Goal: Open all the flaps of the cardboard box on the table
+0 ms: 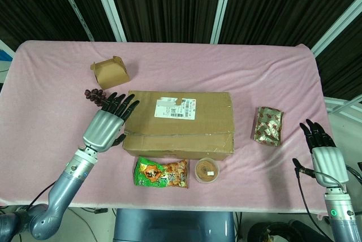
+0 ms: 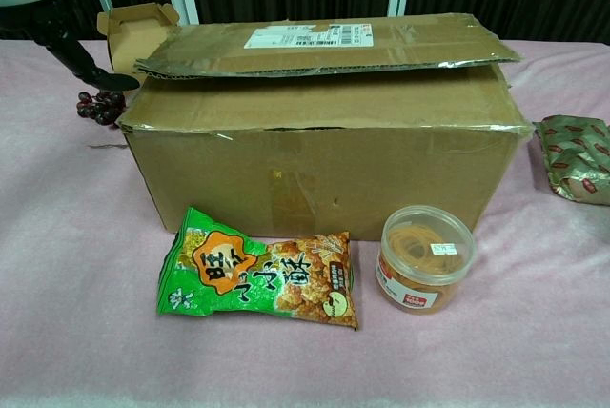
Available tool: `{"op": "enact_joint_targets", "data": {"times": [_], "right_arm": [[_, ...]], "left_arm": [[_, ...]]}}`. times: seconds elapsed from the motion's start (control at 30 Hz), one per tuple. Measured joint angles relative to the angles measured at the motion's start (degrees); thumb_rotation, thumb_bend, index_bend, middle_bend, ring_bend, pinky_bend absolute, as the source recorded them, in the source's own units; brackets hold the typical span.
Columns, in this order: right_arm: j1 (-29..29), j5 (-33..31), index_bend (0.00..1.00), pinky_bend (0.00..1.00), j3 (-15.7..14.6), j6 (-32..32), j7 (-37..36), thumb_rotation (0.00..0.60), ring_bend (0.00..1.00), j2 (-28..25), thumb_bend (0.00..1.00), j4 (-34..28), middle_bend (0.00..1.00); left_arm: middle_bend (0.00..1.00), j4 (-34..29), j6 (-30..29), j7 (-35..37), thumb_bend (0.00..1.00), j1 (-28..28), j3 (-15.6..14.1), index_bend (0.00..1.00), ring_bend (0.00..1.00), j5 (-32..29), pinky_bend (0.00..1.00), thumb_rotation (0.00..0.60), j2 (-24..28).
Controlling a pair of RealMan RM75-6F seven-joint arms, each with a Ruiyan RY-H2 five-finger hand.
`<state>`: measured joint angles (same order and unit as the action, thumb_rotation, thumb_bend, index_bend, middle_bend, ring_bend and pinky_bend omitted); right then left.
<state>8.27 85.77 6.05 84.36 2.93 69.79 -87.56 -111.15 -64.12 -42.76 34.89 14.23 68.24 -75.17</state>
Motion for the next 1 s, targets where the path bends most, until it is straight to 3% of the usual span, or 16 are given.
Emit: {"op": "enact_joint_targets", "data": {"times": [0.43, 0.73, 1.0], "right_arm": [[0.04, -0.01, 0.00, 0.21, -0.07, -0.10, -0.65, 0.600, 0.00, -0.16, 0.30, -0.31, 0.00], [0.10, -0.21, 0.00, 0.21, 0.01, -0.24, -1.26, 0.600, 0.00, -0.26, 0.30, -0.29, 0.00], [0.14, -1.02, 0.00, 0.21, 0.30, -0.61, -2.11, 0.600, 0.00, -0.43, 0.30, -0.33, 0.00]], "left_arm": [[0.00, 2.55, -1.33, -2.75, 0.27, 3.98, 0.49, 0.00, 0.00, -0.93, 0.00, 0.600, -5.10], [0.00, 4.18, -3.50, -4.70, 0.27, 7.04, 4.27, 0.00, 0.00, -0.07, 0.00, 0.600, -5.75], [0.00, 6.93, -2.95, -5.70, 0.27, 10.75, 9.74, 0.00, 0.00, -3.34, 0.00, 0.600, -3.17]]}}
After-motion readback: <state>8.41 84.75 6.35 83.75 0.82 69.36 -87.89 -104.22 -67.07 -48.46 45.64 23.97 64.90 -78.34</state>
